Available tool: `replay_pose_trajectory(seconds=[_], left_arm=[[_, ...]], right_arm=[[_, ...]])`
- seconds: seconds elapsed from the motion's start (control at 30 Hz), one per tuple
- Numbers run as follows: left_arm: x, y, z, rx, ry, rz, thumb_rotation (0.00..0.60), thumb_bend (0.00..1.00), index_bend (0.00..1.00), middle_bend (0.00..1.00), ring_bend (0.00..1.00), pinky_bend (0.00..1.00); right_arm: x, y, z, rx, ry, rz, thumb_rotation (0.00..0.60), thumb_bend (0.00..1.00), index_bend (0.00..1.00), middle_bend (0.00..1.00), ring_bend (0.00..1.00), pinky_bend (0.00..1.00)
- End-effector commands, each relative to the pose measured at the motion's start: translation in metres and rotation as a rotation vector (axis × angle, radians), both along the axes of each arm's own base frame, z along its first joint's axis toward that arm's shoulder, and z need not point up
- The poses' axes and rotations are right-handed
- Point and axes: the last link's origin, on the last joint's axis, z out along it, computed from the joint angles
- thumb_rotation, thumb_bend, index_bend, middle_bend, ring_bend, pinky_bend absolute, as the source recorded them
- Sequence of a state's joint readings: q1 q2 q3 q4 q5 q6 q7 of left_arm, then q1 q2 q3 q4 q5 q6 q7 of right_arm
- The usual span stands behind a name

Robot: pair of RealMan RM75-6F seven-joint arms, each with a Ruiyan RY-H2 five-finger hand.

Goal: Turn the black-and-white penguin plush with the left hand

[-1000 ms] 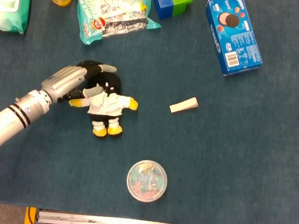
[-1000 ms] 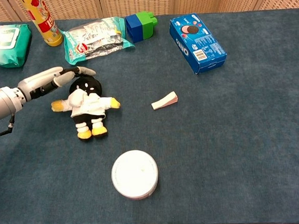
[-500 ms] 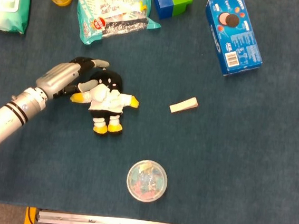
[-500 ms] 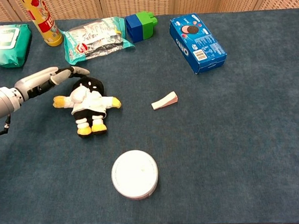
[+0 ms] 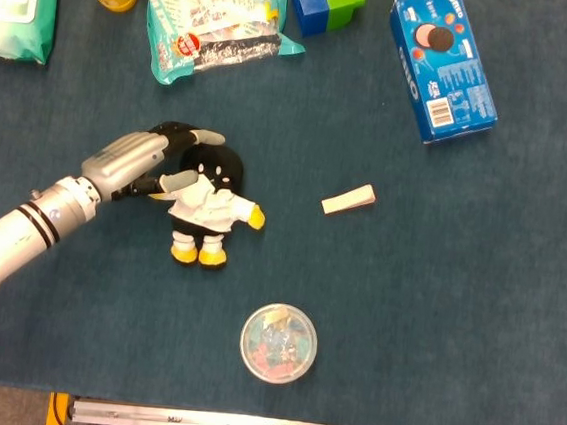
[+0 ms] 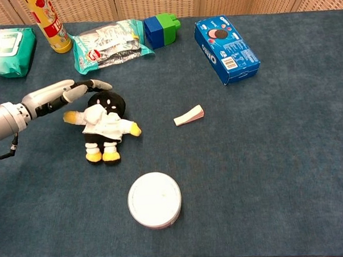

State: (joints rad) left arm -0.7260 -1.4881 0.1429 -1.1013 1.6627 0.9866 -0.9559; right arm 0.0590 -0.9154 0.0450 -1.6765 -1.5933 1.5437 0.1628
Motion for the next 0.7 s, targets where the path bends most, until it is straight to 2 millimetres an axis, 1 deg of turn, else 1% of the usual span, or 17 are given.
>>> replay_pose_trajectory(seconds=[0.03,0.27,0.4,0.5,0.7], left_arm=[[0.0,0.0,-0.001,-0.001,0.006,0.001,0.006,0.05,0.13,0.18,0.09,0.04],[-0.01,-0.002,-0.006,-0.009,0.03,0.028,0.006,0.05,0.13,0.18,0.09,0.04],[-0.012,-0.002,-0.006,-0.011,0.033,0.033,0.007,0.05,0.13,0.18,0.09,0.04],[-0.01,0.0,-0.002,-0.001,0.019,0.025,0.008,0.05,0.13,0.18,0.09,0.04],[-0.002,0.004,0.011,0.038,-0.024,0.022,0.009,0.05,0.13,0.18,0.09,0.04]], right_arm=[[0.0,0.0,0.0,-0.001,0.0,-0.001,0.6,0.0,0.0,0.0,0.0,0.0],[-0.002,0.001,0.002,-0.005,-0.002,-0.006,0.6,0.0,0.0,0.0,0.0,0.0],[-0.002,0.001,0.002,-0.007,-0.003,-0.004,0.6,0.0,0.0,0.0,0.0,0.0],[-0.001,0.001,0.002,-0.009,-0.003,0.0,0.6,0.0,0.0,0.0,0.0,0.0],[0.001,0.0,0.002,-0.007,-0.004,0.008,0.6,0.0,0.0,0.0,0.0,0.0]])
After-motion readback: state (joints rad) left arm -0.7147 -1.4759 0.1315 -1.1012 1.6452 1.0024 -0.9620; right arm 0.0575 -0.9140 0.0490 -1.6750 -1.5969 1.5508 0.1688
